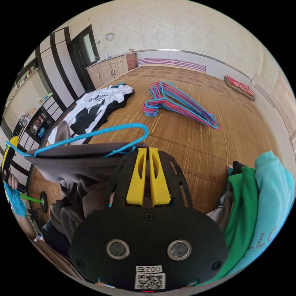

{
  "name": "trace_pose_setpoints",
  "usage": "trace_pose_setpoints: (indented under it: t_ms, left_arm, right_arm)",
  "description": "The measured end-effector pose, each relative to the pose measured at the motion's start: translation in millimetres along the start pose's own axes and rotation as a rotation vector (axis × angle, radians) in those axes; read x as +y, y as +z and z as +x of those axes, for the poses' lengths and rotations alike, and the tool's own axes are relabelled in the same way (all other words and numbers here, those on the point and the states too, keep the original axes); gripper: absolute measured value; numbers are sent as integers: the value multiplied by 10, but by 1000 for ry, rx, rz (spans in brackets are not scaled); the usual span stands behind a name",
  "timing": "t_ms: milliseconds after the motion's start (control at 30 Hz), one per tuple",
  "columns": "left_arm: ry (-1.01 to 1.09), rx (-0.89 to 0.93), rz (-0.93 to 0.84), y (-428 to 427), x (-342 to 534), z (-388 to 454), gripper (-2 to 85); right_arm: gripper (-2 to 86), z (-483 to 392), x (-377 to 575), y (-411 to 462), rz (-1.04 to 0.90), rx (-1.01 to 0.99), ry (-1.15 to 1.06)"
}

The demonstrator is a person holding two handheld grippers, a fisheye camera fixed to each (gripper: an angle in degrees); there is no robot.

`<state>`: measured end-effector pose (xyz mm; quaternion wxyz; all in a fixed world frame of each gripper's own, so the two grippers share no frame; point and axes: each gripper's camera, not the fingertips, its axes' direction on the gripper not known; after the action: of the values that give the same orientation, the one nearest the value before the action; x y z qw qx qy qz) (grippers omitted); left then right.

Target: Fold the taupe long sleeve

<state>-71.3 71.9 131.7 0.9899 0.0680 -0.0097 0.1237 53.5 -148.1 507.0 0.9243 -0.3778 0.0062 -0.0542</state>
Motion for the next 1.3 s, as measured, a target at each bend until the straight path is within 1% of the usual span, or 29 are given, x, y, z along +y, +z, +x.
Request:
trace_pose_setpoints:
  t_ms: [200,333,433,533,600,700,900,967,1033,1100,1233,1300]
  left_arm:
    - [-46,4,-10,-36,27,-209,-10]
    - [-57,5,1,-87,22,-233,-10]
    - [-65,4,18,-149,3,-238,-10]
    - [-60,11,42,-240,-17,-246,-10]
    - [-50,14,57,-301,-24,-240,-9]
    - [-41,16,69,-378,-31,-240,-9]
    - [-29,47,88,-502,-14,-266,-9]
    - [-18,60,97,-545,-7,-269,-9]
    - [-9,72,101,-568,-7,-270,-9]
    - [1,78,103,-586,-11,-265,-9]
    - [5,68,120,-631,-12,-290,-9]
    - [0,69,128,-652,-13,-321,-9]
  right_arm:
    - [-7,-98,260,-141,35,23,-101]
    - [1,-19,476,-227,21,-82,-159]
    - [16,-20,657,-370,71,-111,-240]
    - [36,-57,835,-510,133,-97,-321]
    - [48,-60,912,-573,159,-97,-334]
    - [80,-16,1001,-658,180,-155,-354]
    - [113,268,1072,-741,216,-282,-262]
    - [131,438,1063,-776,249,-379,-210]
    - [136,570,1053,-761,260,-432,-168]
    - [134,679,1054,-735,265,-469,-133]
    - [102,936,1111,-751,323,-562,2]
    - [90,1005,1143,-832,362,-564,20]
